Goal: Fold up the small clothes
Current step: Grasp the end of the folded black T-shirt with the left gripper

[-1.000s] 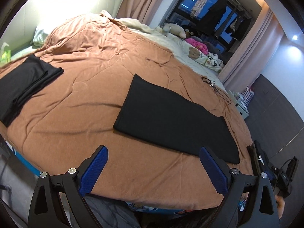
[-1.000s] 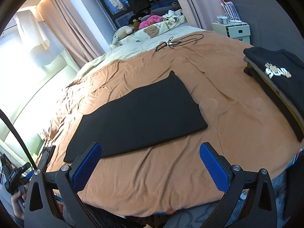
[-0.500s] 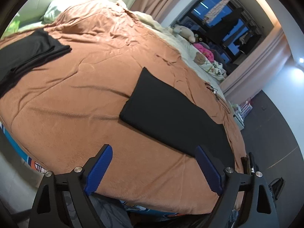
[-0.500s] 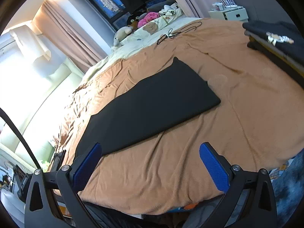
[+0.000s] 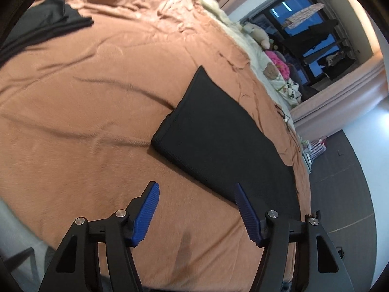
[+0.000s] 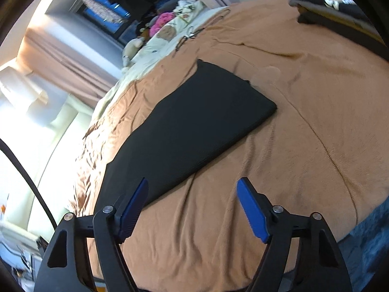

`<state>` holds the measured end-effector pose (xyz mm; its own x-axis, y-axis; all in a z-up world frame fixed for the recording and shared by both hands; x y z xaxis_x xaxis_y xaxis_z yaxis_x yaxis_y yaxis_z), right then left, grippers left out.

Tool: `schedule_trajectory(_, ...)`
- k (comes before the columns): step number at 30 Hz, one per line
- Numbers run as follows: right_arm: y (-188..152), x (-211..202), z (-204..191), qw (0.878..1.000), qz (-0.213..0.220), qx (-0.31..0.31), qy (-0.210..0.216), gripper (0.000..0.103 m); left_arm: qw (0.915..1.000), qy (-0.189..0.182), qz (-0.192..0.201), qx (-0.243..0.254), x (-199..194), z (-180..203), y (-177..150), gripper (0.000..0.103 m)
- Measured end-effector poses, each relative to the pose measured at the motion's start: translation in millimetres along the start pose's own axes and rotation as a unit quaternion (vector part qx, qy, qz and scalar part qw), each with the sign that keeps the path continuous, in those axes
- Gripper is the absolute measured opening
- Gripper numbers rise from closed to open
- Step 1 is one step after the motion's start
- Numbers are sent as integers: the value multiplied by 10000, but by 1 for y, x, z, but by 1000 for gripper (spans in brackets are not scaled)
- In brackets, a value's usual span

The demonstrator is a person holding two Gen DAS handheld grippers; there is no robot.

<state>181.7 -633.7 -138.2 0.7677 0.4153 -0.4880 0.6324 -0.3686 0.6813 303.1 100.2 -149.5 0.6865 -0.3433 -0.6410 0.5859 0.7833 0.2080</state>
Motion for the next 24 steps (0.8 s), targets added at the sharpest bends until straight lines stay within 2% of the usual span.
schedule_trajectory(3, -1, 8, 3, 9997, 42, 241, 6, 66, 9999, 73, -107, -30, 17, 0, 2, 66)
schedule_trajectory(9, 0, 17, 22, 9973, 117, 723, -54, 49, 9992, 152, -259, -280, 42, -5, 9, 61)
schedule_trajectory(14, 4, 28, 28, 9961, 2, 875, -105, 45, 9982, 284, -333, -407, 58, -10, 15, 52)
schedule_trajectory(18, 6, 36, 35, 9942, -77, 1058, -166, 45, 9980, 326, -287, -469, 64, -11, 19, 50)
schedule_trajectory(21, 10, 42, 38, 9936, -80, 1122, -145, 41, 9979, 345, -236, -499, 67, -10, 22, 50)
schedule_trajectory(24, 15, 45, 40, 9931, -66, 1158, -163, 37, 9971, 356, -176, -651, 69, -16, 29, 42)
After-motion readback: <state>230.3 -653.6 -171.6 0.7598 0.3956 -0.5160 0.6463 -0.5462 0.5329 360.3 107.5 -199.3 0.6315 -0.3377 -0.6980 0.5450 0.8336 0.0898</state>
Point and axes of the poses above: each gripper's, at about its wrist camera, not at the fingertips, and x roughly the way its jaws point, z to its right, y to its top, the point moved 2 cm from there along x, roughly the way its jaws point, and after that the axes turned 15 degrees about -x, right-handed, at the moved point
